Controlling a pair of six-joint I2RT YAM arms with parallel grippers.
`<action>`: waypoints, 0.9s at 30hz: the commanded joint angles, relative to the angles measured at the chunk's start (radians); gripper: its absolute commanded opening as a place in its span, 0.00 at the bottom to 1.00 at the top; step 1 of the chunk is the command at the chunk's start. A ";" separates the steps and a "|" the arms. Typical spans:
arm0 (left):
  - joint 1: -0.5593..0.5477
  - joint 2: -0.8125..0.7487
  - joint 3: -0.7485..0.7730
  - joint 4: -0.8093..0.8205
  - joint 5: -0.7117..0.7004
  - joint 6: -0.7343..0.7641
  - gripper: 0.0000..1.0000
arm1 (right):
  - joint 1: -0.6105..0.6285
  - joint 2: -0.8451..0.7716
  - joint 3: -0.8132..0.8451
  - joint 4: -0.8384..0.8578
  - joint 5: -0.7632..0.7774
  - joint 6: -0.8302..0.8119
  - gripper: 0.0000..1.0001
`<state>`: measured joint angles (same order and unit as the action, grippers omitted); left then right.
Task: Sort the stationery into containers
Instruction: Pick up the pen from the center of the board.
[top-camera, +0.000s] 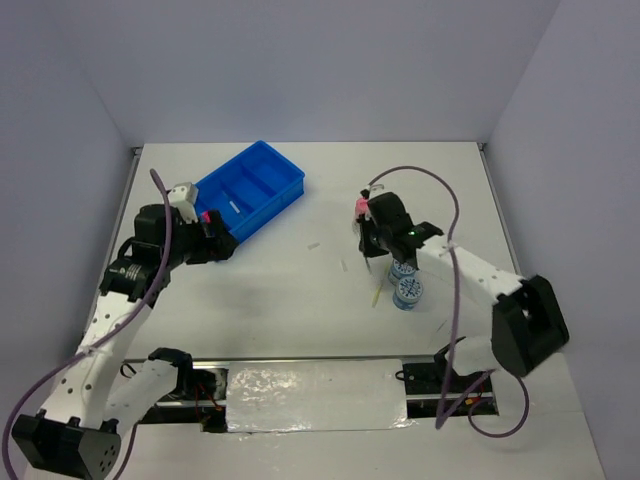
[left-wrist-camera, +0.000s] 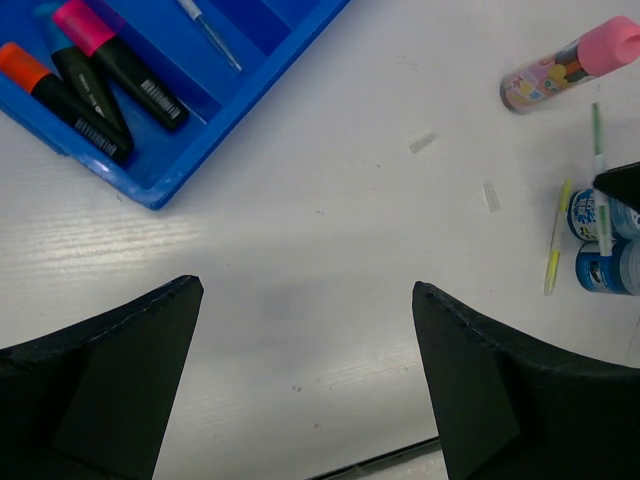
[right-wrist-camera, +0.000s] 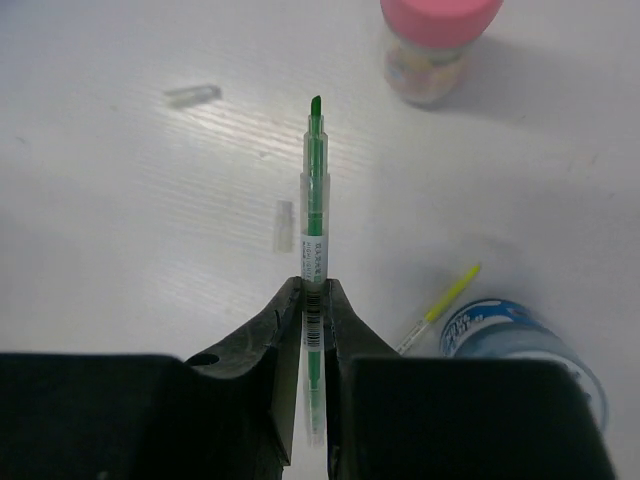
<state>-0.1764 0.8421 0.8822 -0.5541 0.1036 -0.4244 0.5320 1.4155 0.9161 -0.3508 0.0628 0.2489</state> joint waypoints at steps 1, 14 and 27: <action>-0.017 0.084 0.131 0.071 0.041 0.027 0.99 | -0.001 -0.156 0.059 -0.060 -0.001 0.006 0.00; -0.343 0.854 0.721 0.016 -0.074 0.358 0.90 | -0.023 -0.486 0.127 -0.293 0.065 0.035 0.00; -0.502 1.305 0.992 -0.170 -0.166 0.539 0.73 | -0.032 -0.720 -0.017 -0.310 -0.040 0.047 0.00</action>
<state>-0.6704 2.1292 1.8385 -0.6861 -0.0292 0.0715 0.5056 0.7368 0.9249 -0.6685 0.0692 0.2916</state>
